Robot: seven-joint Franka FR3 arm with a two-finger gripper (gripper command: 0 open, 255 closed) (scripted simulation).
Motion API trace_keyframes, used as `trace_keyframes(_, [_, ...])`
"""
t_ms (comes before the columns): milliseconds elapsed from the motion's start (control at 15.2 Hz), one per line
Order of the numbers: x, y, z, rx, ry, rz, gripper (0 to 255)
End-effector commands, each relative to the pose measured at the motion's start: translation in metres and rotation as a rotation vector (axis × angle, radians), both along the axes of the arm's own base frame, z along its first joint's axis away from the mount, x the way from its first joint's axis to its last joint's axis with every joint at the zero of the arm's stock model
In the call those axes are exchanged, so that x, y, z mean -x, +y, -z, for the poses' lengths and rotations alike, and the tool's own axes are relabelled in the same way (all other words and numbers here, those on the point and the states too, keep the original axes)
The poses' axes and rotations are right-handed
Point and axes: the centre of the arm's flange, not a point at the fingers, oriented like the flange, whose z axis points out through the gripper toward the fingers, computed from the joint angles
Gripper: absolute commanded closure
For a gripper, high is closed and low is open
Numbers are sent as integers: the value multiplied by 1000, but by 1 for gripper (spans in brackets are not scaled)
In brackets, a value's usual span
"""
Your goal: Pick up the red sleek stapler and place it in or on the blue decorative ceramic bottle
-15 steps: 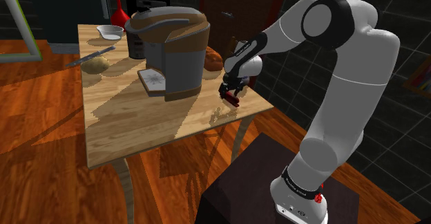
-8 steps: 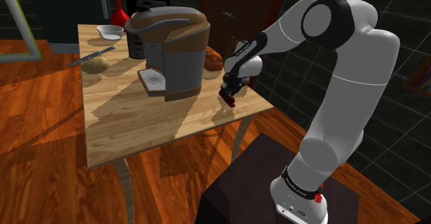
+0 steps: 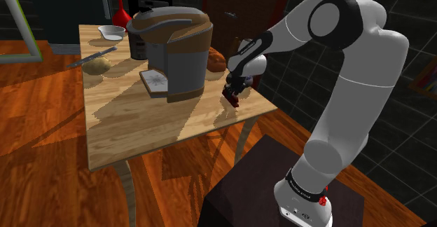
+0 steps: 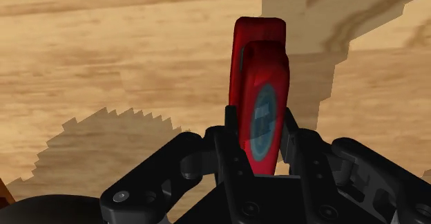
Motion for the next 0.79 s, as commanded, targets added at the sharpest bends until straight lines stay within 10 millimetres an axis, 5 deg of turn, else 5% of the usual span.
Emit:
trace_keyframes(0, [1, 0, -10, 0, 0, 0, 255])
trace_keyframes(726, [1, 0, -68, 0, 0, 0, 255])
